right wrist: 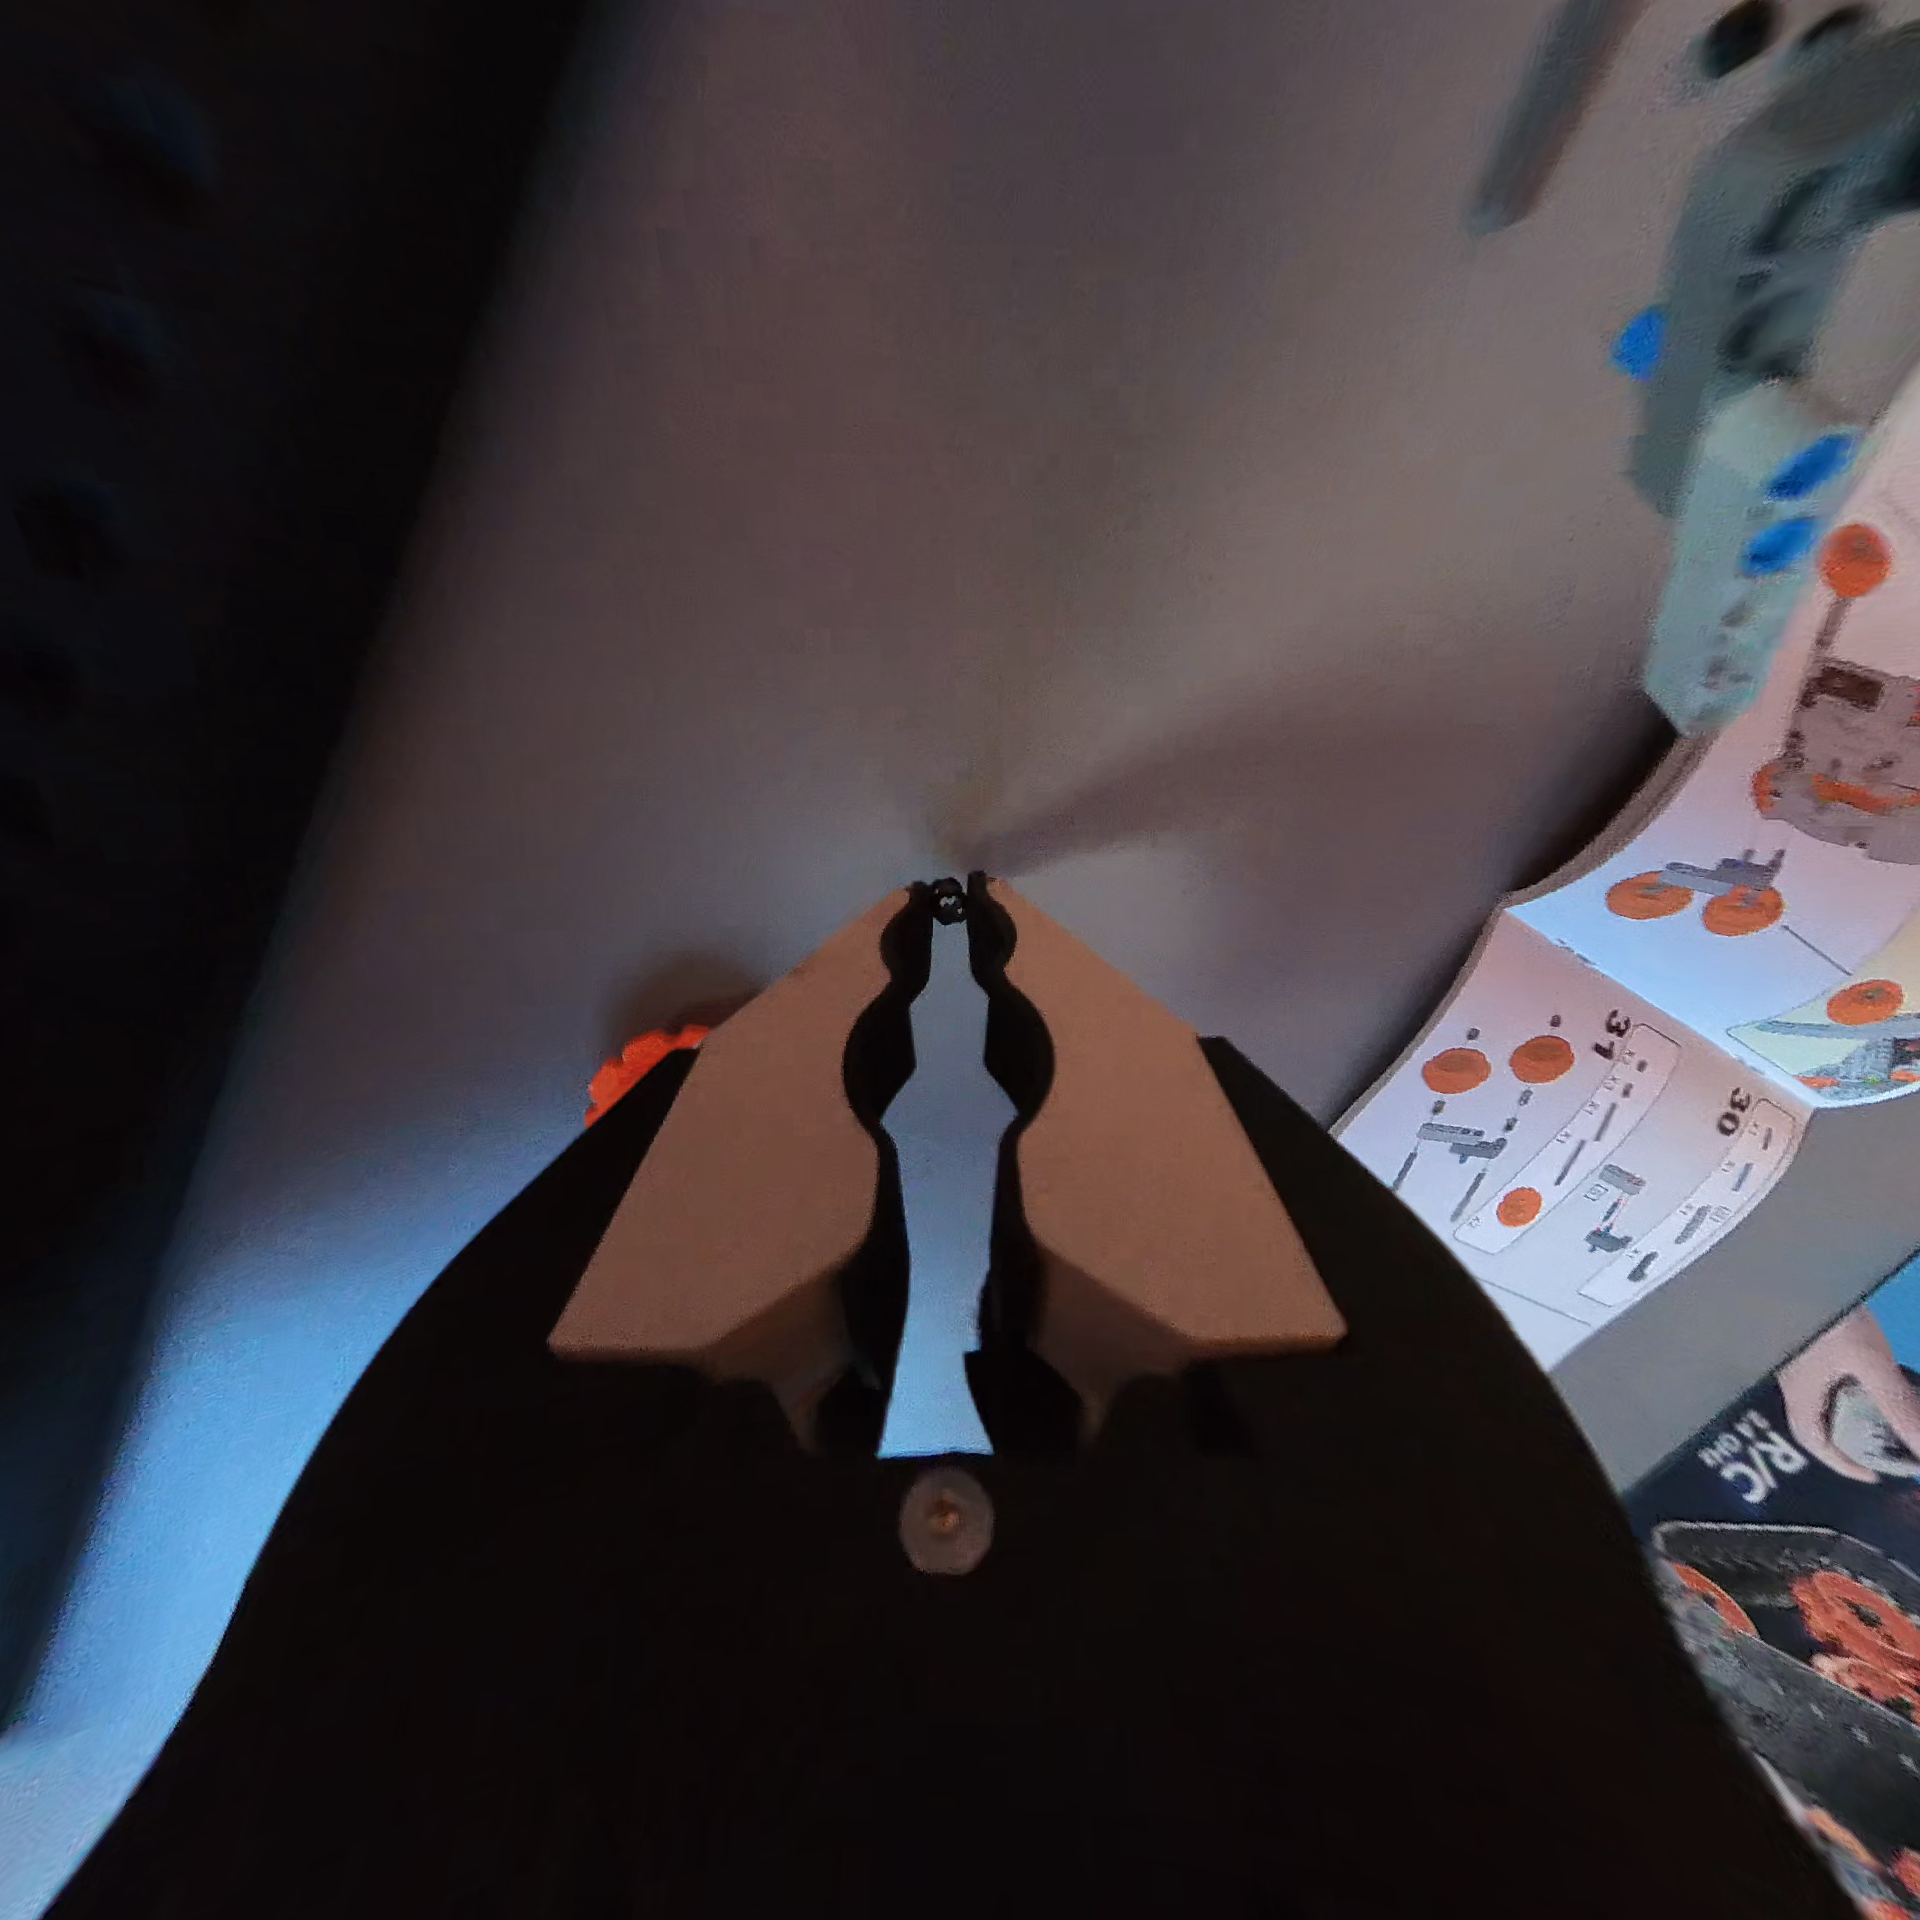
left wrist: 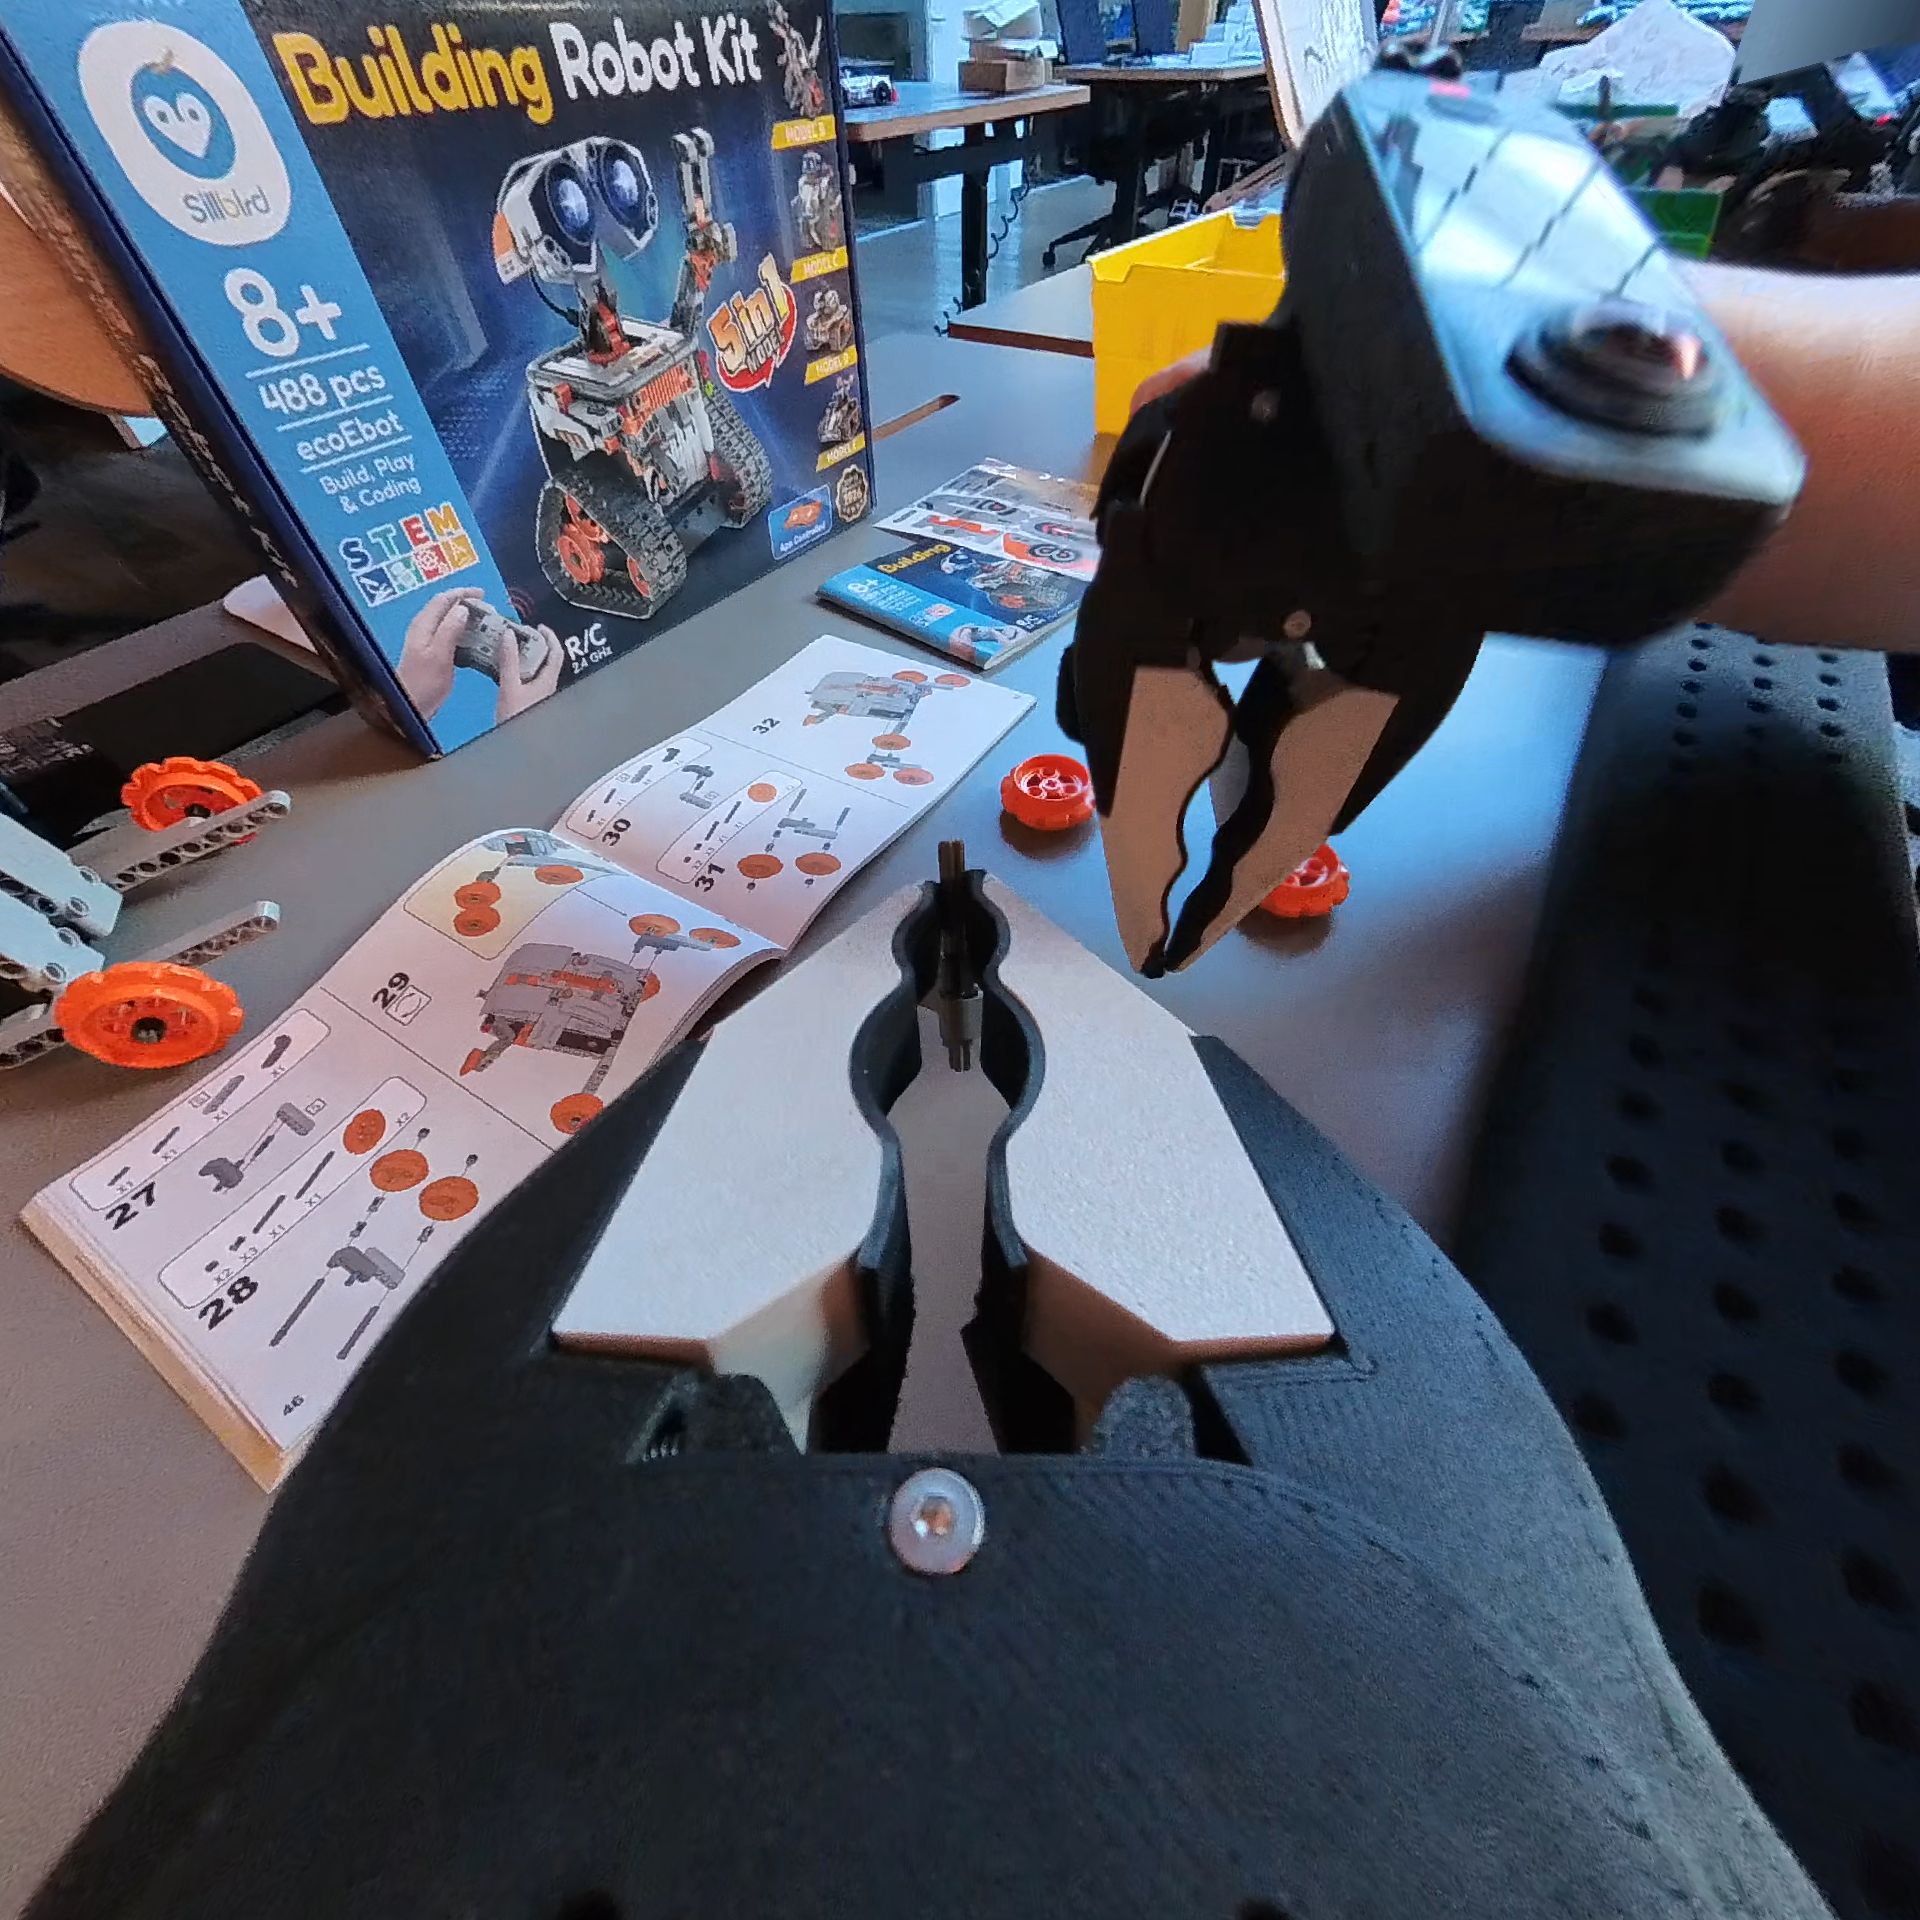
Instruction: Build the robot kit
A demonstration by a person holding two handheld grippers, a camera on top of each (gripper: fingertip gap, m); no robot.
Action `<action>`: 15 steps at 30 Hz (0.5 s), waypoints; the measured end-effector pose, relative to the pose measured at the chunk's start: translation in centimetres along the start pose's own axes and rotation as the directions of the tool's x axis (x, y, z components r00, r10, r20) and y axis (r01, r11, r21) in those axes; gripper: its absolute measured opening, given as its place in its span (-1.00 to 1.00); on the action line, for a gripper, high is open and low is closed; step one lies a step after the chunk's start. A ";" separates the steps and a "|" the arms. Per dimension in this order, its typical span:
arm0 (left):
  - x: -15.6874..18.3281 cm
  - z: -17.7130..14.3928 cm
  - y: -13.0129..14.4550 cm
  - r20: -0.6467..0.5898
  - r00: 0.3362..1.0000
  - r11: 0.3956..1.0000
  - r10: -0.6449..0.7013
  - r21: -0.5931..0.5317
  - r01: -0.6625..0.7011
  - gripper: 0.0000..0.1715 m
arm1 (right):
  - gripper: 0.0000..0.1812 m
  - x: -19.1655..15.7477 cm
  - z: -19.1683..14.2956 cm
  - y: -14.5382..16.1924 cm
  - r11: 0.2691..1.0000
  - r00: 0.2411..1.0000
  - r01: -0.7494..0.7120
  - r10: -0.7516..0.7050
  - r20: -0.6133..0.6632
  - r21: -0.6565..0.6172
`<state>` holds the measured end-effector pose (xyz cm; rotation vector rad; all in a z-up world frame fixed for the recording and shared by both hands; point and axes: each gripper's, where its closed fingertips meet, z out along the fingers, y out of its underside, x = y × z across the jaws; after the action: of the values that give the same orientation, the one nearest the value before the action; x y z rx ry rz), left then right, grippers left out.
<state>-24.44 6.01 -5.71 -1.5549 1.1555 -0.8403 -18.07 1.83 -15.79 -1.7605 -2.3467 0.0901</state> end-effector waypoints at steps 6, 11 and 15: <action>-0.3 -0.1 0.0 -0.002 1.000 1.000 -0.025 0.006 0.025 -0.99 | -0.86 0.0 0.5 0.5 0.999 1.000 0.028 -0.028 -0.006 -0.032; -0.4 0.0 0.2 -0.005 1.000 1.000 -0.030 0.000 0.030 -0.99 | -0.87 -0.2 0.1 0.0 0.998 0.999 0.034 -0.034 -0.007 0.050; -0.4 0.0 0.2 -0.010 0.999 0.999 -0.034 -0.002 0.034 -0.99 | -0.91 -0.2 0.4 0.3 0.998 0.999 0.052 -0.052 -0.006 0.021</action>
<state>-24.61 6.34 -5.94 -1.5782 1.1398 -0.8705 -17.79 1.77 -16.27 -1.6864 -2.3774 0.1022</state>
